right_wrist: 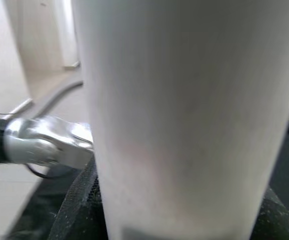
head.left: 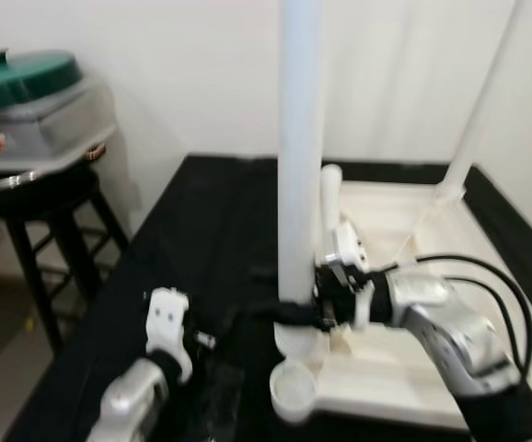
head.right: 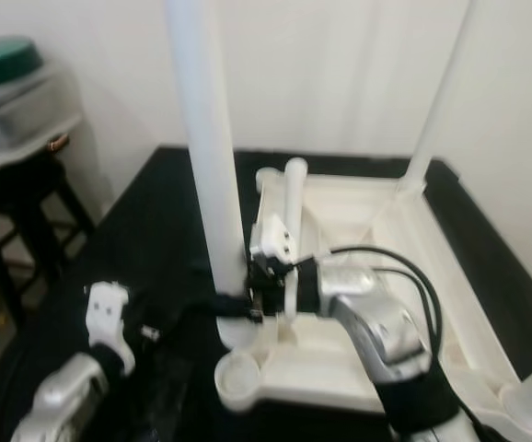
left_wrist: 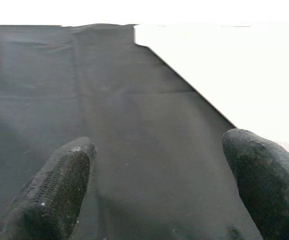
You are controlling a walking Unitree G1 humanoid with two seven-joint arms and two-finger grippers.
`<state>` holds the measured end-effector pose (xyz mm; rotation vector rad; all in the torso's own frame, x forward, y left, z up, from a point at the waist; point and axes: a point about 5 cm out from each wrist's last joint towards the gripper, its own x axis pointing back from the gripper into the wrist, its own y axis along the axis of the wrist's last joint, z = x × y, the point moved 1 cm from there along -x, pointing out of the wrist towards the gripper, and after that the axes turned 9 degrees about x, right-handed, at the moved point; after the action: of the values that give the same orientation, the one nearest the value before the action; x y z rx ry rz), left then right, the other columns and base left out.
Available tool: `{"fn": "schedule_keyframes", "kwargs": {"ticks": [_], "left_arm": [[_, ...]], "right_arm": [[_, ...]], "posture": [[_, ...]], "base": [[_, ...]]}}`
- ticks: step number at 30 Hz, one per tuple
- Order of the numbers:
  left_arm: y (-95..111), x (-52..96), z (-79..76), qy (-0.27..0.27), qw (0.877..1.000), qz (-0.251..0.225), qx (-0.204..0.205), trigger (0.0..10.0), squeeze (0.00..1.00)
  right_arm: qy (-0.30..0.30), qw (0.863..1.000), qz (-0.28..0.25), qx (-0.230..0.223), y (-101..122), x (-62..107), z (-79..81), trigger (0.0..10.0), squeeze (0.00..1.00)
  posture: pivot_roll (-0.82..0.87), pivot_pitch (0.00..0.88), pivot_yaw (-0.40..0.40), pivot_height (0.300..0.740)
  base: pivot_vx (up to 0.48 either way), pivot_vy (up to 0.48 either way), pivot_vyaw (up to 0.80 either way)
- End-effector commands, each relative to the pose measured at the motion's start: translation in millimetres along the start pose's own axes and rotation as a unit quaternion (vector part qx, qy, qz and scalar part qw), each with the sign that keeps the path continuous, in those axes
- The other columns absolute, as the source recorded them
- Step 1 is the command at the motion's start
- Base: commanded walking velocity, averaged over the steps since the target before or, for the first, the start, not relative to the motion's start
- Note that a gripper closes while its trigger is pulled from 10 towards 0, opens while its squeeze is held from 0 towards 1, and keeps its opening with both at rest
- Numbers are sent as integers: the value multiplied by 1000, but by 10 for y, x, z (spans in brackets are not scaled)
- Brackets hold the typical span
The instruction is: Building children table
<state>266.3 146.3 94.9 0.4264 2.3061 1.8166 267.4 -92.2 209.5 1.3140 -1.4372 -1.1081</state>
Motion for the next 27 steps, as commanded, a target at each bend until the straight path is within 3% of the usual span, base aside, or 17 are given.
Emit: {"fn": "schedule_keyframes", "kwargs": {"ticks": [1, 9, 12, 27], "left_arm": [[-27, 44, 73, 12, 1000, 5, -2, 10000, 0], [-38, 68, 87, 12, 1000, 6, 3, 10000, 0], [-77, 82, 183, 58, 998, 13, -20, 10000, 0], [-125, 113, 314, 108, 993, 29, -33, 10000, 0]], "right_arm": [[27, 1000, -9, 2, 41, -42, 55, 10000, 0], [64, 998, 3, -25, -29, -6, 158, 10000, 0], [87, 994, 2, -59, -100, 0, 231, 10000, 0], [100, 992, 7, -79, -162, 11, 274, 10000, 0]], "posture": [[-46, 22, -6, 740], [-44, 35, -7, 740], [-42, 45, -6, 740], [-35, 59, -6, 740]], "base": [[0, 0, 0], [0, -58, 0], [0, 0, 0], [0, 0, 0]]}}
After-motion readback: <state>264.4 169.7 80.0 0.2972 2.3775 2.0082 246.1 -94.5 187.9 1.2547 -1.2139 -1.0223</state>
